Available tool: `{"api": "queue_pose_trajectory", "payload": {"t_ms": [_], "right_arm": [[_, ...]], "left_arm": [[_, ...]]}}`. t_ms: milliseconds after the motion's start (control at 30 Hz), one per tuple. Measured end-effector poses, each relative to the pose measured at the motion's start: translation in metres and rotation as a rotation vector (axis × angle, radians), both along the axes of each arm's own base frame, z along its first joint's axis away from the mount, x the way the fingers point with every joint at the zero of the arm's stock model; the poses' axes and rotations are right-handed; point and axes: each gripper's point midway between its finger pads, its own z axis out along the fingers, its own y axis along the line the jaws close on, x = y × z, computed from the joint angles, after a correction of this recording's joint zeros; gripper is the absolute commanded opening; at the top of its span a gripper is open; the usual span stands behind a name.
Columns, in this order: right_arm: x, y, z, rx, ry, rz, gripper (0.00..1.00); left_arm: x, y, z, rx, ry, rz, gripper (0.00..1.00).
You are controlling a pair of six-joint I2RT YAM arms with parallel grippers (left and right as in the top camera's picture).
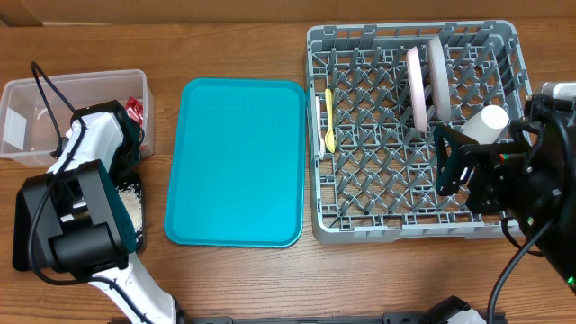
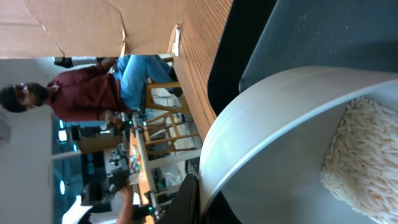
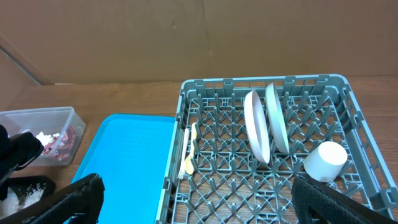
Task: Sort waste into correct bins and load items into the dishwasher rack
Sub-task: 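Tilt the white bowl with the left gripper to pour rice onto the black tray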
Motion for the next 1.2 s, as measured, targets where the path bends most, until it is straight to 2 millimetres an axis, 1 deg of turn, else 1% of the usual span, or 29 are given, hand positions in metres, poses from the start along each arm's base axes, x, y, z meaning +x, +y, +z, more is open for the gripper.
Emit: {"api": "queue_pose_trajectory", "payload": {"t_ms": [33,100,133,167,233,267,333,367,400,500,567,667,733,800,900,1033,1067,1200], "right_arm": [[0.0,0.0,0.0,0.0,0.0,0.0,1.0],[0.0,0.0,0.0,0.0,0.0,0.0,1.0],[0.0,0.0,0.0,-0.001,-0.001,0.0,1.0],[0.0,0.0,0.0,0.0,0.0,0.0,1.0],[0.0,0.0,0.0,0.0,0.0,0.0,1.0],[0.0,0.0,0.0,0.0,0.0,0.0,1.0],[0.0,0.0,0.0,0.0,0.0,-0.001,1.0],[0.0,0.0,0.0,0.001,0.0,0.0,1.0],[0.0,0.0,0.0,0.0,0.0,0.0,1.0],[0.0,0.0,0.0,0.0,0.0,0.0,1.0],[0.0,0.0,0.0,0.0,0.0,0.0,1.0],[0.0,0.0,0.0,0.0,-0.001,0.0,1.0],[0.0,0.0,0.0,0.0,0.0,0.0,1.0],[0.0,0.0,0.0,0.0,0.0,0.0,1.0],[0.0,0.0,0.0,0.0,0.0,0.0,1.0],[0.0,0.0,0.0,0.0,0.0,0.0,1.0],[0.0,0.0,0.0,0.0,0.0,0.0,1.0],[0.0,0.0,0.0,0.001,0.0,0.0,1.0]], "left_arm": [[0.001,0.0,0.002,-0.009,0.001,-0.01,0.04],[-0.001,-0.003,0.012,-0.017,0.013,-0.029,0.04],[0.007,-0.003,0.016,0.002,-0.054,-0.042,0.05],[0.009,-0.004,0.019,0.0,-0.054,-0.054,0.05],[0.006,-0.009,0.031,-0.011,-0.016,-0.068,0.04],[0.008,-0.01,0.034,0.013,-0.081,-0.051,0.04],[0.017,-0.009,0.03,0.01,-0.215,-0.028,0.04],[0.017,-0.008,0.027,-0.012,-0.225,-0.023,0.04],[0.016,-0.008,0.026,-0.026,-0.222,-0.017,0.04],[0.0,-0.006,0.022,-0.066,-0.209,0.015,0.04],[-0.006,-0.005,0.022,-0.084,-0.194,0.005,0.04],[-0.019,-0.007,0.028,-0.112,-0.061,-0.039,0.04],[-0.023,-0.01,0.038,-0.109,0.03,-0.082,0.04],[-0.02,-0.008,0.047,-0.078,0.066,-0.117,0.04],[-0.017,-0.007,0.054,-0.046,0.092,-0.148,0.04],[-0.004,-0.014,0.063,0.008,0.119,-0.226,0.04],[-0.001,-0.017,0.068,0.03,0.14,-0.252,0.04],[0.0,-0.016,0.074,0.082,0.114,-0.252,0.04]]}}
